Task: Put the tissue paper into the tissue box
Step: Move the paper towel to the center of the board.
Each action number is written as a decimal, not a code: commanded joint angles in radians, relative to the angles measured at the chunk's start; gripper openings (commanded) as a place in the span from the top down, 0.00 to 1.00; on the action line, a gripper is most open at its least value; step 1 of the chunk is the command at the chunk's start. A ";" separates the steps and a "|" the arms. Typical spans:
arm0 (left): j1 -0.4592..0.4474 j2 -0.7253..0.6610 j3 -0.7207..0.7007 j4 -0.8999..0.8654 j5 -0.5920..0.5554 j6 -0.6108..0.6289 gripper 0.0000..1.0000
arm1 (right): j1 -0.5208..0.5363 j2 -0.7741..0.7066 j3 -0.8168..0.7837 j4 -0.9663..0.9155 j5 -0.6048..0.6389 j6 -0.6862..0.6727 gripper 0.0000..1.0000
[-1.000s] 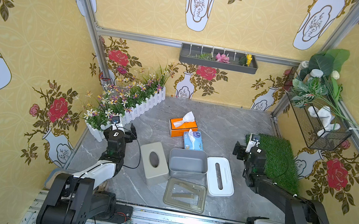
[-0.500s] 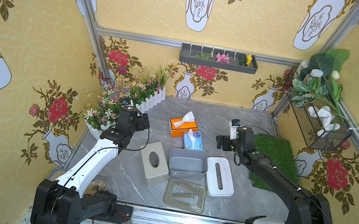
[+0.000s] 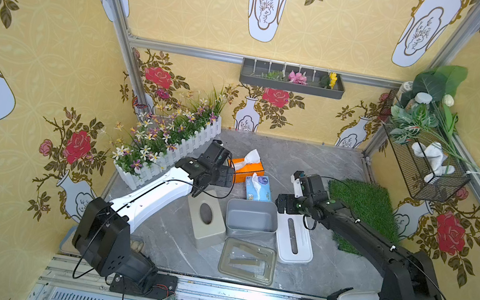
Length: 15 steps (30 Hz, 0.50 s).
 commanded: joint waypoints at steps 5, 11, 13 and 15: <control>-0.065 0.110 0.089 -0.103 0.061 0.089 0.10 | -0.079 -0.019 -0.025 0.022 -0.133 0.048 0.04; -0.102 0.150 0.111 -0.116 0.175 0.169 0.15 | -0.088 0.068 0.052 0.060 -0.239 -0.028 0.14; -0.113 0.152 0.114 -0.117 0.199 0.191 0.17 | -0.088 0.124 0.099 0.050 -0.266 -0.048 0.18; -0.122 0.147 0.115 -0.117 0.220 0.206 0.19 | -0.089 0.177 0.131 0.045 -0.286 -0.058 0.23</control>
